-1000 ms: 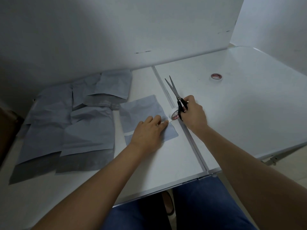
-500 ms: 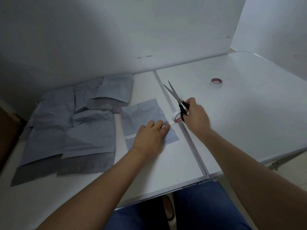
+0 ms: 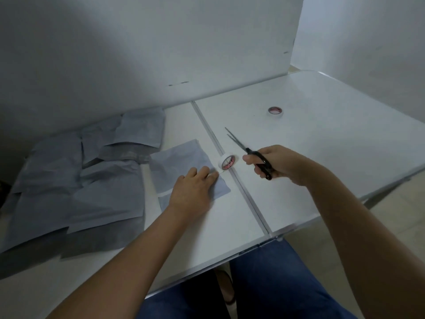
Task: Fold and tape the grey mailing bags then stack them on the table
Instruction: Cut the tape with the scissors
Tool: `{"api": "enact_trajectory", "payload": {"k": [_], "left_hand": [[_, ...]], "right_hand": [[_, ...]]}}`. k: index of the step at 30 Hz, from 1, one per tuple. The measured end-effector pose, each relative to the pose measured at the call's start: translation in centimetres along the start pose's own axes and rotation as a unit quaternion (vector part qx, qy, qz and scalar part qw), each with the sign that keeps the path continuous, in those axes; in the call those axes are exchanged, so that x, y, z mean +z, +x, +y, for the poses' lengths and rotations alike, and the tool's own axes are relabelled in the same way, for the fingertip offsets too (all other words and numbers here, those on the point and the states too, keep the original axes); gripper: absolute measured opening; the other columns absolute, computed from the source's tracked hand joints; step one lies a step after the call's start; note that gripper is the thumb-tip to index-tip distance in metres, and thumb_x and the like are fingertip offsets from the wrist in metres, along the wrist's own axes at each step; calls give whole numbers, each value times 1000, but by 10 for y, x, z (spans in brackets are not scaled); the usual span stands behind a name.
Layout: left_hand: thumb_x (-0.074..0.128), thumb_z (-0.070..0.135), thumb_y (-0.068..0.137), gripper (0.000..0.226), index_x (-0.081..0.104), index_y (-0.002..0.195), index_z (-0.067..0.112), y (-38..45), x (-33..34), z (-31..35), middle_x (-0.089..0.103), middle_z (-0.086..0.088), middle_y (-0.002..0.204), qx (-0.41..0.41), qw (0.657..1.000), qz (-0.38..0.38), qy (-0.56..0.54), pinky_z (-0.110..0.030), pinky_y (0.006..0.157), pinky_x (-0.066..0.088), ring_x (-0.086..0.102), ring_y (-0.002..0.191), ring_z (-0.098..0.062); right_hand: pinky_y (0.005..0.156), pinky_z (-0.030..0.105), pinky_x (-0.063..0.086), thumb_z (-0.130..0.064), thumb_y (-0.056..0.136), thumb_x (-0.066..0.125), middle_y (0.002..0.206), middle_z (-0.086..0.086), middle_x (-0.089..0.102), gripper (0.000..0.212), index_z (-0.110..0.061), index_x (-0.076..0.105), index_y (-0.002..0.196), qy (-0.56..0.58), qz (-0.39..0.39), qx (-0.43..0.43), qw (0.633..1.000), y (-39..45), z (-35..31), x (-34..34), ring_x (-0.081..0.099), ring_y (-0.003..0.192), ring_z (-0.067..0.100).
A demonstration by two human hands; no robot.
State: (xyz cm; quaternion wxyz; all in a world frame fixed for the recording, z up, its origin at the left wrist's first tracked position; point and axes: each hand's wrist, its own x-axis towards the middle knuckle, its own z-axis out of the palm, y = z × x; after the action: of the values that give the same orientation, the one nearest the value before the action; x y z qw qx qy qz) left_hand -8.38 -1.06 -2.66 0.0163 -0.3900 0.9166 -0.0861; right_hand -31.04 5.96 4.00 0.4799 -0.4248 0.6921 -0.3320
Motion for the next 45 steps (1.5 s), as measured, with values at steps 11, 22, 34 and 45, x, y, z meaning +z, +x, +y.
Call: {"api": "enact_trajectory", "payload": {"k": [11,22,34,45], "left_hand": [[45,28,89,58,33,145,28,-1,1,0,41,2,127,-2,1000,-7,9,-32,67,31,42,108,-23],[45,30,89,62,26,148,27,-5,0,2,38,4,126,-12,1000,2,5,-31,70,28,40,109,-20],[44,25,89,60,28,147,27,-5,2,3,38,4,125,-19,1000,11,-19,-31,71,28,40,108,-20],[47,26,88,62,27,147,28,-4,2,3,37,4,125,-21,999,11,-30,-30,72,30,39,109,-20]], "right_hand": [[65,26,41,-45,83,69,66,4,62,45,-4,70,100,-97,-93,121,983,-25,26,13,53,57,14],[53,21,44,-37,80,76,62,4,62,37,-4,68,96,2,-52,78,996,-11,31,52,54,51,14],[52,20,45,-24,82,76,56,3,57,21,-4,68,82,7,-22,54,998,-11,31,60,49,46,13],[53,20,44,-25,83,76,54,0,58,20,-6,68,81,-37,-26,41,998,-8,31,56,50,45,11]]}}
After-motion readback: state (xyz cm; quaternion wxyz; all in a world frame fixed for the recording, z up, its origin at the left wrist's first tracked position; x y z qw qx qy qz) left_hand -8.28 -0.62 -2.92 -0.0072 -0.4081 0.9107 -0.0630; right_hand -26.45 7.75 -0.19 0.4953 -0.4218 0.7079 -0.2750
